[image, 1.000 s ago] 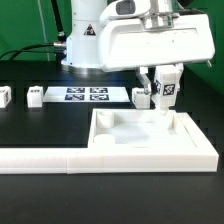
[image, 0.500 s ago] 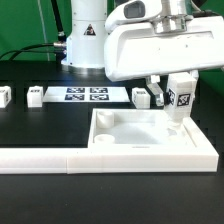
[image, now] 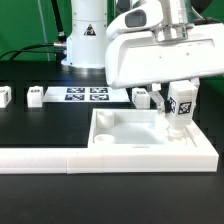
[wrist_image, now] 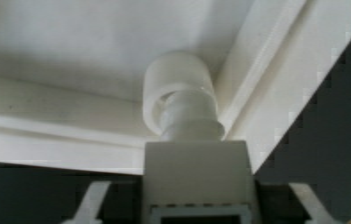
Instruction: Assemble square table
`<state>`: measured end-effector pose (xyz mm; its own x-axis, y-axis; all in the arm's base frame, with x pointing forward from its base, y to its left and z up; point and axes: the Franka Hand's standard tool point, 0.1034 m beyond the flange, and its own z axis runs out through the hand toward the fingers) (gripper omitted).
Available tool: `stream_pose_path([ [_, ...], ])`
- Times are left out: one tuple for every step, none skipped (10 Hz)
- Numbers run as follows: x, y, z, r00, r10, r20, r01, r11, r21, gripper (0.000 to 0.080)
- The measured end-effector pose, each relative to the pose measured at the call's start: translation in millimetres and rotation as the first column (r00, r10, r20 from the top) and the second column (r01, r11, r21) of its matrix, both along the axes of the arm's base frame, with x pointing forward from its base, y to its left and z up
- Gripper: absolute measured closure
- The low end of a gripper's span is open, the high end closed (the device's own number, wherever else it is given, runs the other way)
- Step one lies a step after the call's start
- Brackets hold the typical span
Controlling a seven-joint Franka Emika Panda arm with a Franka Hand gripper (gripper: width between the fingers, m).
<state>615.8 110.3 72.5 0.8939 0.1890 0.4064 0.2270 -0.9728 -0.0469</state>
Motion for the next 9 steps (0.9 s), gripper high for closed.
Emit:
stream_pose_path([
  [-0.5,-1.5,-2.4,1.0,0.0,-0.003,0.0,1.0,-0.002,0.0509],
  [0.0,-1.9,-2.5,1.0,-0.001,0.003,0.001,1.0,-0.002,0.0509],
  [0.8,-1.5,-2.8,1.0,-0.001,0.014,0.002,1.0,-0.001,0.0509],
  [2.4,-1.5,-3.3,1.0,-0.004,0.03,0.004,1.0,0.0,0.0509],
  [3.4,-0.1,-4.7,0.999,-0.004,0.049,0.004,1.0,0.001,0.0509],
  [2.5,2.9,-8.6,0.998,-0.001,0.057,0.001,1.0,0.001,0.0509],
  [2.1,5.1,-12.3,0.998,0.0,0.068,0.0,1.0,0.002,0.0509],
  [1.5,5.3,-16.9,0.997,-0.002,0.076,0.002,1.0,0.003,0.0509],
  [1.6,5.4,-17.8,0.996,-0.004,0.087,0.003,1.0,0.003,0.0509],
])
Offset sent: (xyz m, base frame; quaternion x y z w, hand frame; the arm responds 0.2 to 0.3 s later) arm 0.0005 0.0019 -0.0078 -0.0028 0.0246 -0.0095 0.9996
